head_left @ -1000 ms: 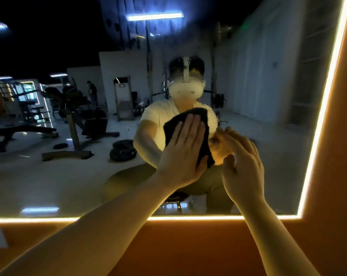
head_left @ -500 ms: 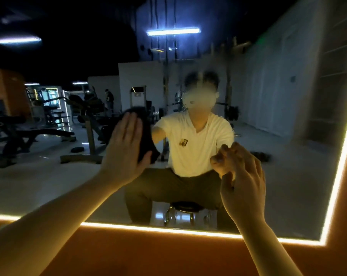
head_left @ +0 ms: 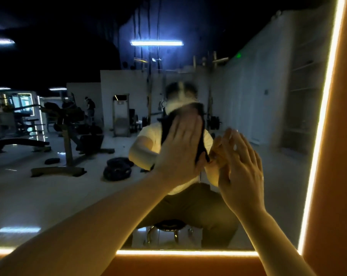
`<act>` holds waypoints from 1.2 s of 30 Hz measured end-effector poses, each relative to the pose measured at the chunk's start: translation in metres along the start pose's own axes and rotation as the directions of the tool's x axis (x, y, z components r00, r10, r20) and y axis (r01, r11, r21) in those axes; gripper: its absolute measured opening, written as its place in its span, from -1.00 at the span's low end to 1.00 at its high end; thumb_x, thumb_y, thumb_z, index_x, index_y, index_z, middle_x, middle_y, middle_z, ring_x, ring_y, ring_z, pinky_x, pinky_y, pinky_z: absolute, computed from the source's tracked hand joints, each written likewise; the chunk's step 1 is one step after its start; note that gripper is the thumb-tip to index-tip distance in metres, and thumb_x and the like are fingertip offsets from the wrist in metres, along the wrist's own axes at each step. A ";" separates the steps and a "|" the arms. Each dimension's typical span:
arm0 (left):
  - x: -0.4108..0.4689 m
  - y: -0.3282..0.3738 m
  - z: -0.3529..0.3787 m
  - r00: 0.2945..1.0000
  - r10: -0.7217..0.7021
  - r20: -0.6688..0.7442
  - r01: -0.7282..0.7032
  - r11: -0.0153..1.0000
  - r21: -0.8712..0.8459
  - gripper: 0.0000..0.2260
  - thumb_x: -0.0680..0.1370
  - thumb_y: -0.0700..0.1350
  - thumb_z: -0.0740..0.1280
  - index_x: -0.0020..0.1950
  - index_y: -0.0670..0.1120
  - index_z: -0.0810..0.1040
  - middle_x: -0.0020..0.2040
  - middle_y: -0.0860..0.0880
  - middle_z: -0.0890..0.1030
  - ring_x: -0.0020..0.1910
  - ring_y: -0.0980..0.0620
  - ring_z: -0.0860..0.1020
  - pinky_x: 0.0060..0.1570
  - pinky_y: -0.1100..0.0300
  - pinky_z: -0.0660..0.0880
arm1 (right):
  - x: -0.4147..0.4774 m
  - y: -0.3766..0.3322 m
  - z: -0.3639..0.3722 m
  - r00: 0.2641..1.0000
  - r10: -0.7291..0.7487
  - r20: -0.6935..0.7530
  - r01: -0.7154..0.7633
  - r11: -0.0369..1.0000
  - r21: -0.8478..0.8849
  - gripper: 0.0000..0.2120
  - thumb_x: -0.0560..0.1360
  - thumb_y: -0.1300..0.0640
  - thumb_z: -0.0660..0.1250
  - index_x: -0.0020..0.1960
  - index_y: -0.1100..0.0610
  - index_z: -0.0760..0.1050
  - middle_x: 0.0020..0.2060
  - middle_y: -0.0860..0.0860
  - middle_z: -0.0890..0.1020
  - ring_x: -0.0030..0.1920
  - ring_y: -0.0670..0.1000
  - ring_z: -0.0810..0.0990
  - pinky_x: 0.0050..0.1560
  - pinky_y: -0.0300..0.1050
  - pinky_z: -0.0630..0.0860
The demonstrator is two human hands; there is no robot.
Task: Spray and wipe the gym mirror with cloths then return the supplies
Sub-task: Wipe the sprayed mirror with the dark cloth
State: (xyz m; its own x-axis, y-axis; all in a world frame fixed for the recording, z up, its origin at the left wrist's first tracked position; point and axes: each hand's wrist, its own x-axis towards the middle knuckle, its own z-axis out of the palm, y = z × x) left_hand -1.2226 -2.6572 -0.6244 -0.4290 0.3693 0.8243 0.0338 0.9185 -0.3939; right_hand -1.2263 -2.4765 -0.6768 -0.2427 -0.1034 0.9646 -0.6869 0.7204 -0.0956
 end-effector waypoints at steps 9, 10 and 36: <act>0.006 -0.067 -0.015 0.981 0.195 -0.015 -0.193 0.978 0.078 -0.22 0.64 0.21 0.12 0.67 -0.23 -0.05 0.65 -0.21 -0.08 0.67 -0.16 -0.13 0.64 -0.07 -0.21 | 0.060 0.002 -0.008 0.999 -0.050 0.014 0.052 0.992 -0.119 -0.47 0.61 0.09 0.18 0.55 0.22 0.35 0.59 0.18 0.29 0.60 0.22 0.22 0.56 0.24 0.22; 0.004 -0.088 -0.021 0.987 0.161 -0.028 -0.158 0.982 0.103 -0.22 0.64 0.20 0.14 0.66 -0.24 -0.06 0.66 -0.22 -0.07 0.67 -0.17 -0.12 0.65 -0.08 -0.18 | 0.068 0.001 -0.005 0.998 -0.058 0.003 0.058 0.991 -0.123 -0.48 0.60 0.13 0.20 0.54 0.23 0.35 0.59 0.19 0.29 0.60 0.22 0.23 0.56 0.24 0.21; 0.080 -0.083 -0.036 0.957 0.281 -0.066 -0.274 0.957 0.096 -0.29 0.69 0.22 0.05 0.69 -0.18 -0.03 0.70 -0.21 -0.01 0.69 -0.16 -0.11 0.66 -0.11 -0.10 | 0.108 0.003 -0.015 0.995 -0.010 -0.101 0.015 0.999 0.052 -0.47 0.61 -0.02 0.05 0.41 0.18 0.55 0.49 0.04 0.47 0.54 0.08 0.35 0.46 0.02 0.28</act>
State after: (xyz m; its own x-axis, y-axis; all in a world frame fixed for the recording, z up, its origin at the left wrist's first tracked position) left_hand -1.2274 -2.6991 -0.5111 -0.3416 0.6210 0.7054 0.0633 0.7641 -0.6420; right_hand -1.2444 -2.4755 -0.5692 -0.1658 -0.0406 0.9853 -0.7249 0.6824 -0.0939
